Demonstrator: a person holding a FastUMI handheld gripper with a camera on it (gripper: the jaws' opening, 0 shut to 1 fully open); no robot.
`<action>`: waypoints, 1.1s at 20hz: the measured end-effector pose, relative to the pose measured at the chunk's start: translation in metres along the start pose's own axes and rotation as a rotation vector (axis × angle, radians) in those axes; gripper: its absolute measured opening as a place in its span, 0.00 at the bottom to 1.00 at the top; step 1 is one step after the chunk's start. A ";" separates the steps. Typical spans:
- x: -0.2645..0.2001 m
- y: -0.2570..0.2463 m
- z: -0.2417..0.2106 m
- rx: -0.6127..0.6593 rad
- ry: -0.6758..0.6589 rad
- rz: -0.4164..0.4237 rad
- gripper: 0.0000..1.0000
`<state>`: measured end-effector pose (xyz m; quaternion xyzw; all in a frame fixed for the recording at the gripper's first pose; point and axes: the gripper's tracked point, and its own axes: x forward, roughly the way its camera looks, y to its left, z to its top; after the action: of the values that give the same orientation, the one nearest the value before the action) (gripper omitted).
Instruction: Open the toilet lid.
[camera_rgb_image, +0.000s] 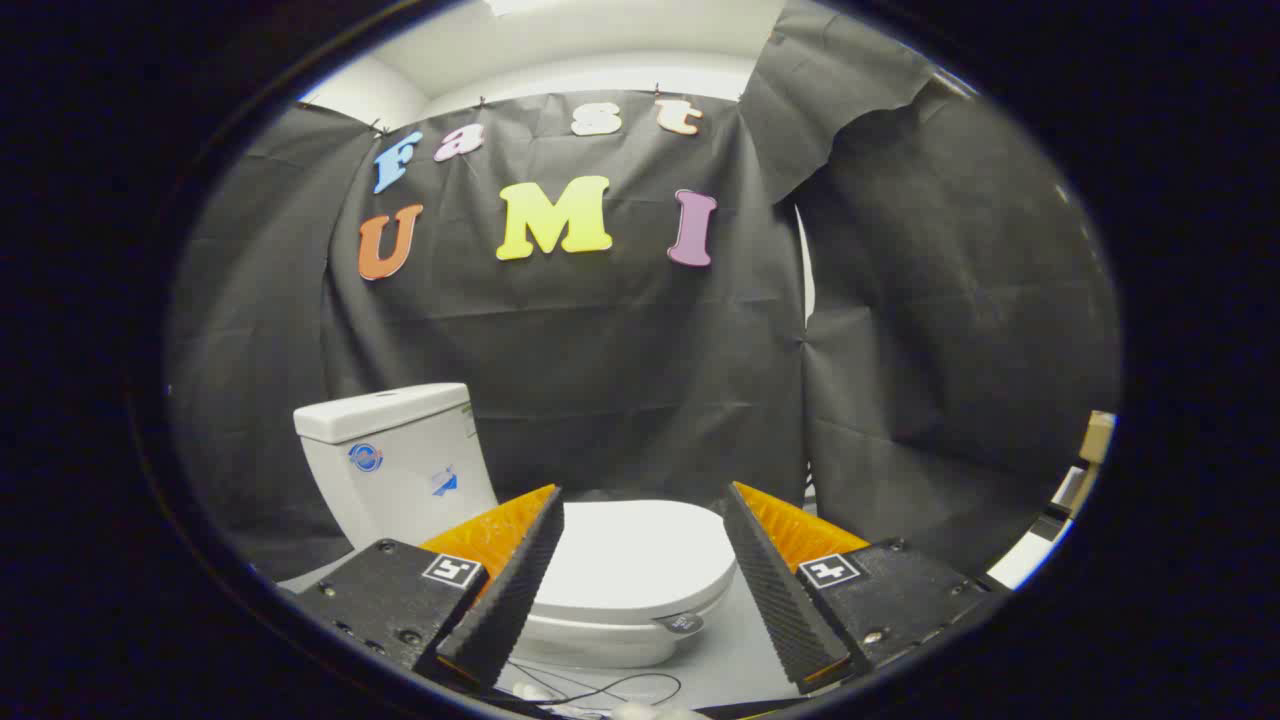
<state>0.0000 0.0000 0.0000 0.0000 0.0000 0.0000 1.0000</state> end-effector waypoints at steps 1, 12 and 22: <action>0.000 -0.001 0.000 0.005 0.004 0.001 1.00; 0.001 -0.003 -0.001 0.006 0.011 0.001 1.00; 0.050 -0.014 -0.002 0.057 0.030 0.035 1.00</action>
<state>0.0496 -0.0140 -0.0024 0.0283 0.0152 0.0176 0.9993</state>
